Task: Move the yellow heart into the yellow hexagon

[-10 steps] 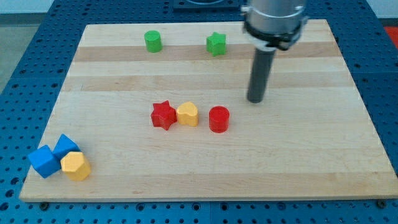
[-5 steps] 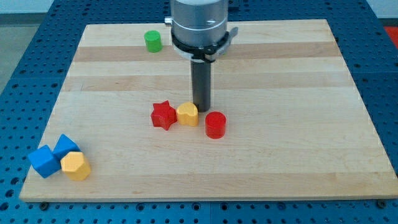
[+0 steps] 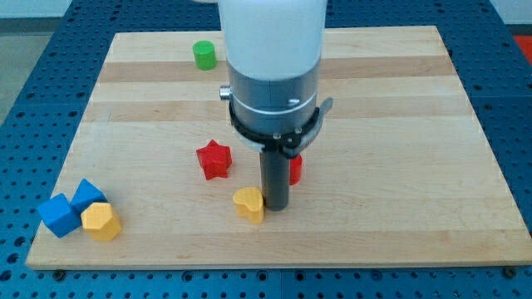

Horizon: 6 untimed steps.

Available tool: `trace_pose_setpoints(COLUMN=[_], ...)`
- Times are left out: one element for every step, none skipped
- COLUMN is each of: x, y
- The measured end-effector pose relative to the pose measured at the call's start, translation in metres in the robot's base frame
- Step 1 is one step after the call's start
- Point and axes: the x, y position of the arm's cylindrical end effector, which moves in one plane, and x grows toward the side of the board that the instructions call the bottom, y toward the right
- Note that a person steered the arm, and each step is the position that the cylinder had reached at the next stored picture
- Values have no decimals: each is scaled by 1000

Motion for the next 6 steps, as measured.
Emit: trace_pose_setpoints(x=[1, 1, 4, 12, 28, 31], y=[-28, -60, -91, -99, -98, -117])
